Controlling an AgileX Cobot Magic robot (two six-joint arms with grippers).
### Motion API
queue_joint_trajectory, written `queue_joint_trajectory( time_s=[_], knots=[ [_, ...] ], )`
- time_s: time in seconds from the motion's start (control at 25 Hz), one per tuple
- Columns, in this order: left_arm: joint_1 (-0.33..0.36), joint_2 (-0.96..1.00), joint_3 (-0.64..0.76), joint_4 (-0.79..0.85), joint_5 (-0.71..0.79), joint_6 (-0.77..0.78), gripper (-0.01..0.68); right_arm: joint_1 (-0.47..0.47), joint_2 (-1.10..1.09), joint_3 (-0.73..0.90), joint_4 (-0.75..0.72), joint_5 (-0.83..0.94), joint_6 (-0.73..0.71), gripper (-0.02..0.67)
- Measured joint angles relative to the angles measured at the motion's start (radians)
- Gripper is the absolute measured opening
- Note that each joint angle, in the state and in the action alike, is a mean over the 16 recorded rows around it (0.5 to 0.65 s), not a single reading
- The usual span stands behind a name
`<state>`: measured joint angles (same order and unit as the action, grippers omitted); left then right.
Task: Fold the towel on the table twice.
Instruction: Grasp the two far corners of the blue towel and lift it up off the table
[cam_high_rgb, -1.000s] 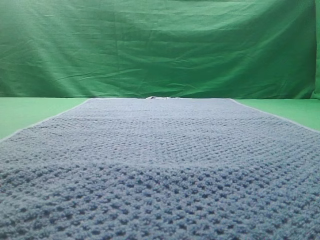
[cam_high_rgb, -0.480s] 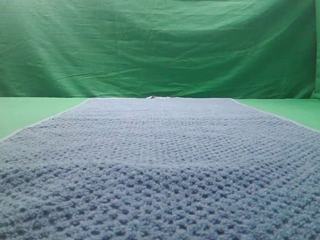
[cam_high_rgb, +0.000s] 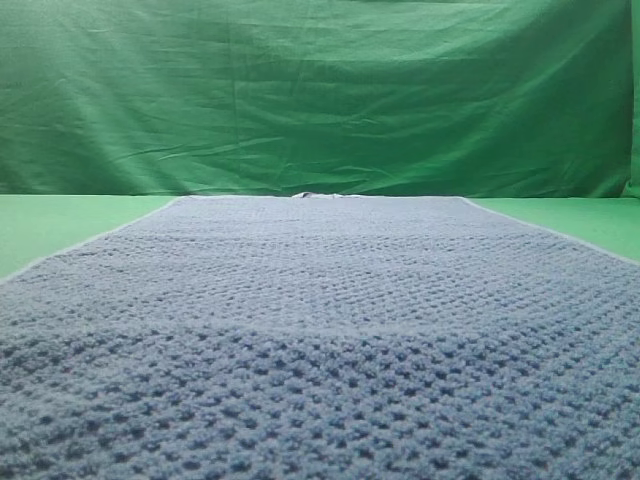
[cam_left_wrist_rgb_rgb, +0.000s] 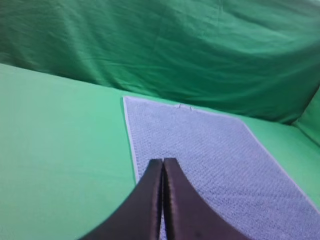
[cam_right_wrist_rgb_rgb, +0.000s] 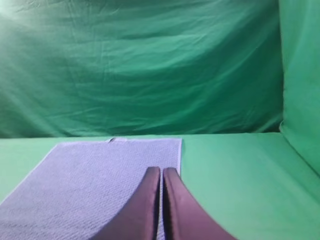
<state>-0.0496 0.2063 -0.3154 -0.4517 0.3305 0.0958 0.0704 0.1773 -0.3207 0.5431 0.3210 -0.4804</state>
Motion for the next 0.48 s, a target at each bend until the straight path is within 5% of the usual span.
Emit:
queue_joint_trajectory(
  time_s=[0.48],
  knots=[
    [-0.014, 0.193, -0.116, -0.007, 0.055, 0.105, 0.0, 0.064, 0.206, -0.161, -0.078, 0.148, -0.041, 0.0]
  ],
)
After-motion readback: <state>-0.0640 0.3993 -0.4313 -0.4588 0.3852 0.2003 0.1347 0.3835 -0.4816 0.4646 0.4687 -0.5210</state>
